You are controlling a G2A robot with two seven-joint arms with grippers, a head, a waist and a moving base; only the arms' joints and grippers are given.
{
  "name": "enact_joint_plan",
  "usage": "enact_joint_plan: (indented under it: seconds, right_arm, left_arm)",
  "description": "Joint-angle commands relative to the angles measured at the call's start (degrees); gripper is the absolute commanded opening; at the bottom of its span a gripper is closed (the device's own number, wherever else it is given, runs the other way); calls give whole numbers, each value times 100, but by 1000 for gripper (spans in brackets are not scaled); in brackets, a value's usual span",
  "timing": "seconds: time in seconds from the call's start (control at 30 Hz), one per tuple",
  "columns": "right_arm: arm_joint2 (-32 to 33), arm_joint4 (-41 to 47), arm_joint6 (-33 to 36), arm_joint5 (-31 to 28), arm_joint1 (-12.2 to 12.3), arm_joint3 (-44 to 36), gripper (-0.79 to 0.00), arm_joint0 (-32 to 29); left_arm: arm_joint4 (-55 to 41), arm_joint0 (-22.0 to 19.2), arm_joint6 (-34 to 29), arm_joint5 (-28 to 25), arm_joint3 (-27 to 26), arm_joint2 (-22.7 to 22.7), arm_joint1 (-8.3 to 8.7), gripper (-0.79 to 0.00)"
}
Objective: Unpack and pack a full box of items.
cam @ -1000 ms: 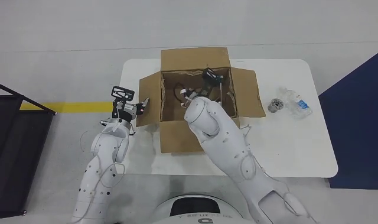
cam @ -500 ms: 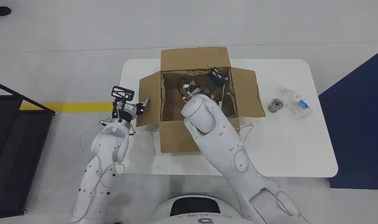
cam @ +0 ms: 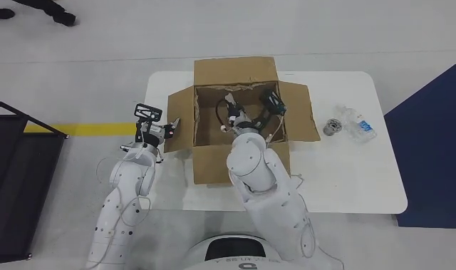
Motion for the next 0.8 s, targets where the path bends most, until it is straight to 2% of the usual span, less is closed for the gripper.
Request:
enact_joint_plan:
  seconds: [0.0,0.07,0.13,0.3,0.43,0.5,0.6,0.67,0.77]
  right_arm:
    - [0,0,-1,-1,0,-5,0,-2]
    - [0,0,-1,-1,0,-5,0,-2]
    - [75,-13,57,-257,34,-242,0,-108]
    - [1665,933,253,-687,166,-1925,0,-1098]
    - [3129,1856,191,-1045,215,-2541,0,-1736]
    - [3632,2086,-27,-1007,220,-2382,0,-1752]
    - [4095,2052,-550,-420,226,-1680,0,-1280]
    - [4106,1830,-807,139,236,-1012,0,-772]
    - [4160,1566,-666,530,301,-128,0,-166]
  left_arm:
    - [0,0,0,0,0,0,0,0]
    - [0,0,0,0,0,0,0,0]
    - [0,0,0,0,0,0,0,0]
    - [0,0,0,0,0,0,0,0]
    - [0,0,0,0,0,0,0,0]
    - [0,0,0,0,0,0,0,0]
    - [0,0,0,0,0,0,0,0]
    - [0,0,0,0,0,0,0,0]
    - [0,0,0,0,0,0,0,0]
